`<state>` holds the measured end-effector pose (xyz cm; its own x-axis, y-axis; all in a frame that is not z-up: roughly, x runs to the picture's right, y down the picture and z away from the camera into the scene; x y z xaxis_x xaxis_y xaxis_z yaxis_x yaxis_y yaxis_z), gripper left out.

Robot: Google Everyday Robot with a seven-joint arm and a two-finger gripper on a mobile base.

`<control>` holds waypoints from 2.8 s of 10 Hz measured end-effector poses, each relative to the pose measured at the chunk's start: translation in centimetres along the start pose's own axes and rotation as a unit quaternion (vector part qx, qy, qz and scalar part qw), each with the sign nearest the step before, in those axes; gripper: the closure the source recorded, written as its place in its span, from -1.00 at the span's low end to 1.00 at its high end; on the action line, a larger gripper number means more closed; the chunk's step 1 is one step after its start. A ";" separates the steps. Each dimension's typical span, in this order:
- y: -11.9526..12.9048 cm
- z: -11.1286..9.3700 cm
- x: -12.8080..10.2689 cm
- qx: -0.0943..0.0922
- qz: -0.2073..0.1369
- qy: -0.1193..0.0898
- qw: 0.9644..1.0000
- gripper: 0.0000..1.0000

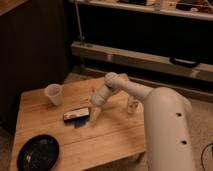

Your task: Pick up the ceramic cup

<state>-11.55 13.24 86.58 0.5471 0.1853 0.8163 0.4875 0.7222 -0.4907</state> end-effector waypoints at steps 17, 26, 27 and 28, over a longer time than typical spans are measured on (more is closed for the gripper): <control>0.0 0.0 0.0 0.000 0.000 0.000 1.000 -0.60; -0.1 -2.1 -1.8 0.031 -0.043 0.012 0.999 -0.60; 0.0 -3.4 -3.1 0.046 -0.064 0.019 0.997 -0.60; 0.0 -5.2 -4.9 0.061 -0.088 0.028 0.994 -0.60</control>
<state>-10.71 8.91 81.01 0.4986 0.0143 0.8667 0.4947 0.8164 -0.2980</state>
